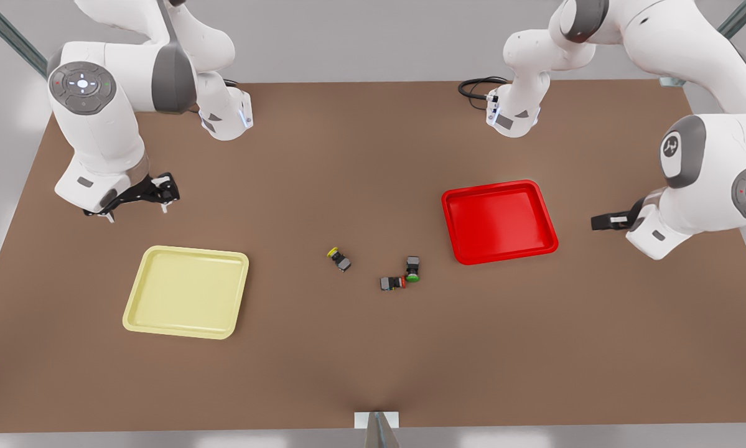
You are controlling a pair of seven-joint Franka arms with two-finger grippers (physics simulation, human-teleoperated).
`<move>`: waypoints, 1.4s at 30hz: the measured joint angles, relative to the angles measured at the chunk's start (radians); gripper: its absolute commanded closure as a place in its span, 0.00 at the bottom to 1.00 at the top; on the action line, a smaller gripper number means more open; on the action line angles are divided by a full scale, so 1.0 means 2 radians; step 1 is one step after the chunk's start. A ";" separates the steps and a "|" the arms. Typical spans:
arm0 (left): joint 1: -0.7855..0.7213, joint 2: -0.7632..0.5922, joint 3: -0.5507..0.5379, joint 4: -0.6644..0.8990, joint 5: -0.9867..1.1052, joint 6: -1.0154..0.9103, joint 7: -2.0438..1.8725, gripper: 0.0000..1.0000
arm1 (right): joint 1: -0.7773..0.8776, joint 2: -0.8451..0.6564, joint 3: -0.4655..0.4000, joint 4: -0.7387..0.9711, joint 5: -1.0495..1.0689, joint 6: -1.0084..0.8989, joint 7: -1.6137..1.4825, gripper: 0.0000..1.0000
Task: Place the switches on the corresponding trays according to their colors
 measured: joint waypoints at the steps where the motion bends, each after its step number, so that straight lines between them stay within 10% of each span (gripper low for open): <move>1: -0.004 0.001 0.000 0.000 0.000 -0.002 0.000 0.00 | 0.001 0.001 0.000 0.000 0.000 0.000 0.000 0.00; 15: -0.049 0.048 -0.067 -0.004 -0.002 0.063 -0.078 0.00 | 0.205 0.259 0.018 0.005 0.099 0.251 0.140 0.00; 42: -0.188 0.196 -0.066 0.013 -0.035 0.334 0.324 0.00 | 0.194 0.306 0.015 -0.050 0.098 0.312 0.139 0.00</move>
